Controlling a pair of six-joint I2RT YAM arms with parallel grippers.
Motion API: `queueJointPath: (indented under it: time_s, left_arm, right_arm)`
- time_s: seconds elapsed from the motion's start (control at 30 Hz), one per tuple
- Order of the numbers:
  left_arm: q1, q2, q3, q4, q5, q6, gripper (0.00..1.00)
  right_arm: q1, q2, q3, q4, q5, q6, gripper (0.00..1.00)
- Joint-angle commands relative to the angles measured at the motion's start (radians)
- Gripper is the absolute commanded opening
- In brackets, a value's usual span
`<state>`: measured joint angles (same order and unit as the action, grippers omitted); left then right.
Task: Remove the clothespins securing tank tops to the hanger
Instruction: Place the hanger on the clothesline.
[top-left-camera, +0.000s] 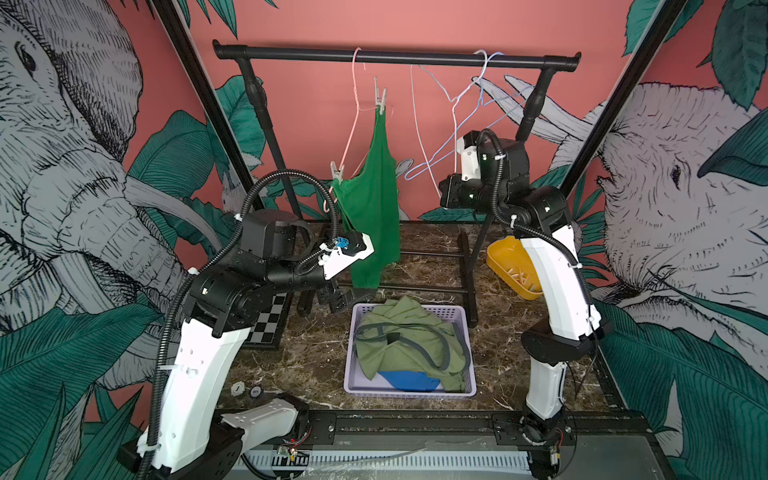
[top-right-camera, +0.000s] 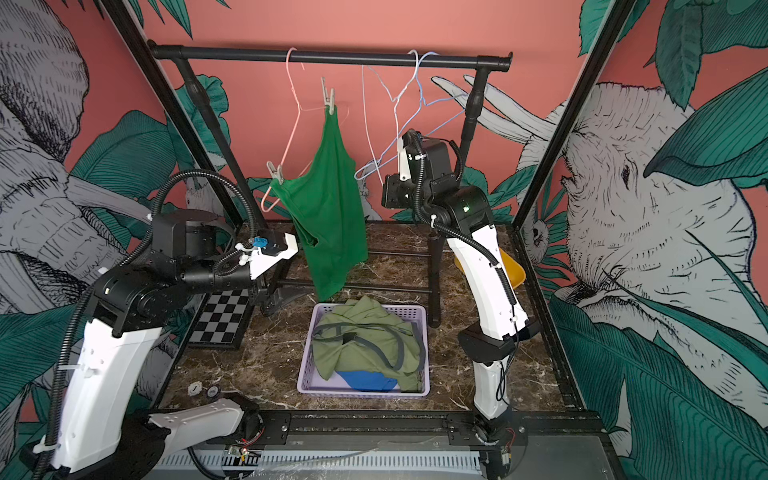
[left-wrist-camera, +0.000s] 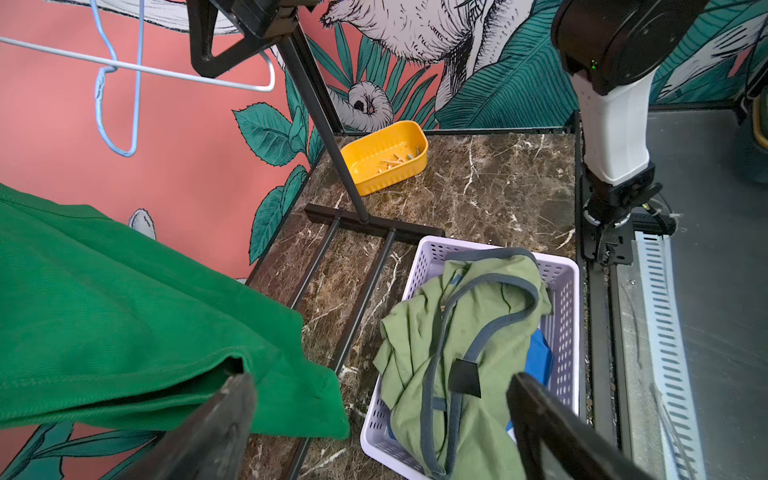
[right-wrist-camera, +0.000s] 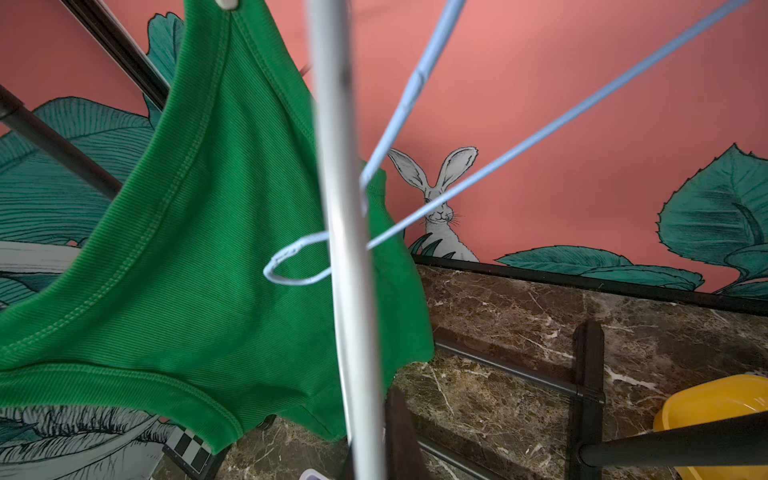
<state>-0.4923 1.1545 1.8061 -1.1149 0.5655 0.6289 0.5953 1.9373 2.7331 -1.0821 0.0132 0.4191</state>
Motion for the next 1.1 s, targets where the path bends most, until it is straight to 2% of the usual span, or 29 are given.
queueJointPath:
  time_s: [0.0,0.07,0.1,0.3,0.4,0.6,0.73,0.77,0.93,1.07]
  left_arm:
    - [-0.003,0.000,0.019,0.015,0.028,-0.010,0.97]
    - [-0.003,-0.003,0.018,0.015,0.028,-0.011,0.97]
    - [-0.003,-0.003,0.017,0.015,0.028,-0.011,0.97]
    - [-0.003,-0.007,0.014,0.012,0.028,-0.009,0.97]
    - [-0.003,-0.009,0.008,0.012,0.028,-0.006,0.97]
    - [-0.003,-0.014,-0.005,0.021,0.060,-0.009,0.97]
    - [-0.003,-0.018,-0.002,0.022,0.061,-0.014,0.97]
    - [-0.003,-0.019,-0.002,0.020,0.061,-0.014,0.97]
    - [-0.003,-0.025,-0.002,0.012,0.068,-0.006,0.98]
    - [-0.003,-0.023,0.000,0.008,0.071,0.000,0.98]
  right_arm:
    - [-0.001,-0.033,-0.006,0.010,-0.020,-0.002,0.00]
    - [-0.001,-0.025,-0.004,0.003,-0.022,-0.002,0.05]
    - [-0.001,-0.021,-0.004,0.002,-0.026,-0.004,0.00]
    - [-0.001,0.003,0.013,-0.003,-0.034,-0.003,0.00]
    - [-0.001,0.007,0.018,-0.013,-0.023,-0.008,0.06]
    - [-0.003,0.014,0.016,-0.025,-0.009,-0.018,0.06]
    - [-0.003,0.022,0.020,-0.018,-0.009,-0.021,0.10]
    - [-0.002,0.022,0.018,-0.018,-0.012,-0.021,0.12]
    - [-0.002,0.003,0.013,-0.009,-0.053,-0.010,0.37]
    - [-0.003,-0.043,-0.019,0.006,-0.087,0.000,0.44]
